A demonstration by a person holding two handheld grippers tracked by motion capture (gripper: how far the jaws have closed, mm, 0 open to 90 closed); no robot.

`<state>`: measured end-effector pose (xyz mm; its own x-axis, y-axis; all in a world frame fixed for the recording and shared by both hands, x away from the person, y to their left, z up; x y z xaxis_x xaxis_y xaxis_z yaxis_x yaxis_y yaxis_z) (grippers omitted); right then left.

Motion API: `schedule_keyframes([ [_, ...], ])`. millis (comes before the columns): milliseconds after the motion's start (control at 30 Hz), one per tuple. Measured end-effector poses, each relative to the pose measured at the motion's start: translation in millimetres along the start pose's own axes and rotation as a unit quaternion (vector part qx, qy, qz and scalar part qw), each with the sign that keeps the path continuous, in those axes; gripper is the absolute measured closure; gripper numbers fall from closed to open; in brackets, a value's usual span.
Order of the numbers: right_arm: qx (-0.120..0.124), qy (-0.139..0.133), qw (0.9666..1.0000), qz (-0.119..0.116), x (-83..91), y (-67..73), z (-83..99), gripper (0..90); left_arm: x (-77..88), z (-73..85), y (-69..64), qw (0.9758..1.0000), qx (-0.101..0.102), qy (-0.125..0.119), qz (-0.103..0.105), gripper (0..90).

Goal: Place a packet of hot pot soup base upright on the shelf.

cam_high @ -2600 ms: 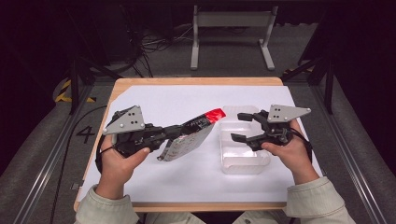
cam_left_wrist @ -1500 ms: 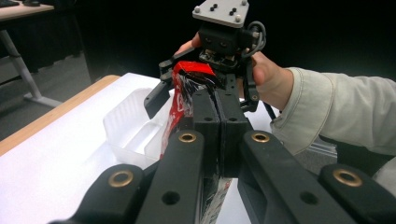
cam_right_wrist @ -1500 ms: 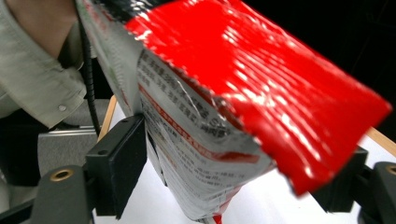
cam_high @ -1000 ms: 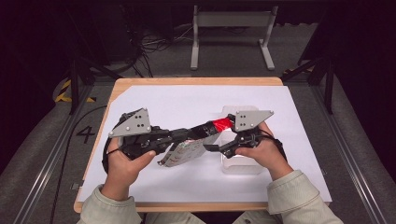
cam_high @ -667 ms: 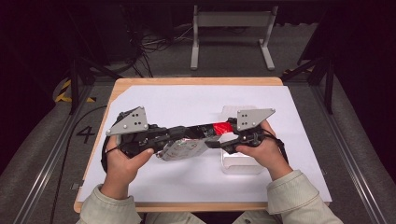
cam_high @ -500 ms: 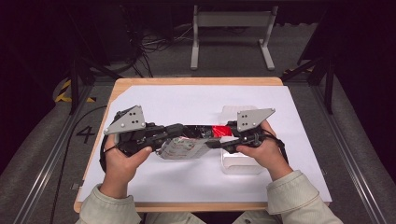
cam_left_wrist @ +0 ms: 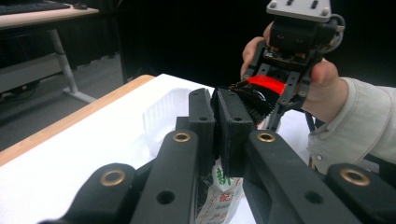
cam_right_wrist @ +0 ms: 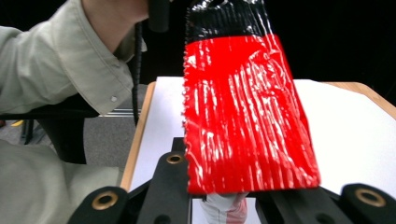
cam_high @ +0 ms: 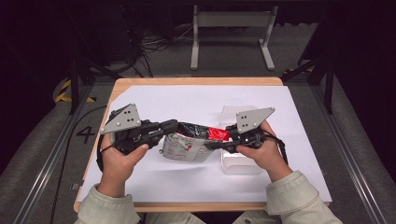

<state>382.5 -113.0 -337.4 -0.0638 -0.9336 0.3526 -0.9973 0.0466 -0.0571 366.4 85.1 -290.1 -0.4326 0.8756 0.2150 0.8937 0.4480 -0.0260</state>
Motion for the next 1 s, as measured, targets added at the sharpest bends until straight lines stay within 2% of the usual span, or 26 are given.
schedule_keyframes([
  [100,0.003,-0.003,1.0,-0.005,0.2,1.8,-3.1,80.6,1.9,-0.4,0.9,1.0,-0.003,0.001,-0.006,82.5],
  [167,0.013,-0.005,0.9999,-0.006,0.6,5.1,-8.1,81.3,5.0,-2.0,0.5,0.9999,-0.004,-0.004,-0.016,80.7],
  [267,0.02,-0.009,0.9997,-0.009,1.5,6.3,-15.2,83.0,9.5,-4.9,2.5,0.9992,-0.009,-0.016,-0.035,72.4],
  [333,0.023,-0.01,0.9996,-0.008,1.6,6.3,-17.4,84.0,10.7,-5.7,3.8,0.999,-0.01,-0.021,-0.039,64.1],
  [400,0.028,-0.009,0.9996,0.0,2.7,4.8,-21.4,84.9,16.3,-8.3,7.2,0.9979,-0.006,-0.039,-0.051,58.0],
  [533,0.026,-0.016,0.9995,0.01,6.5,0.0,-26.1,85.1,23.9,-10.2,10.9,0.9967,-0.005,-0.051,-0.063,52.5],
  [767,0.028,-0.029,0.9988,0.026,15.7,-7.7,-40.9,85.2,35.7,-11.6,18.9,0.994,0.0,-0.068,-0.085,47.8],
  [1000,0.031,-0.036,0.9975,0.053,29.5,-17.6,-56.5,85.2,36.9,-7.2,24.2,0.9937,0.0,-0.056,-0.097,41.0],
])
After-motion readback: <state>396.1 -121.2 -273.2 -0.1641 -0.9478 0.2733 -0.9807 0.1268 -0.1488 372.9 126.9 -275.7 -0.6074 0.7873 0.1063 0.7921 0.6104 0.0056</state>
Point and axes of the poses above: each handheld gripper's, and its own axes: x roughly backward along the jaws, z roughly out of its underside, y roughly to its left, the point moved 7 cm from there along -x, roughly forward along the jaws, and after that the axes turned 2 degrees about -y, right-handed, at the moved point
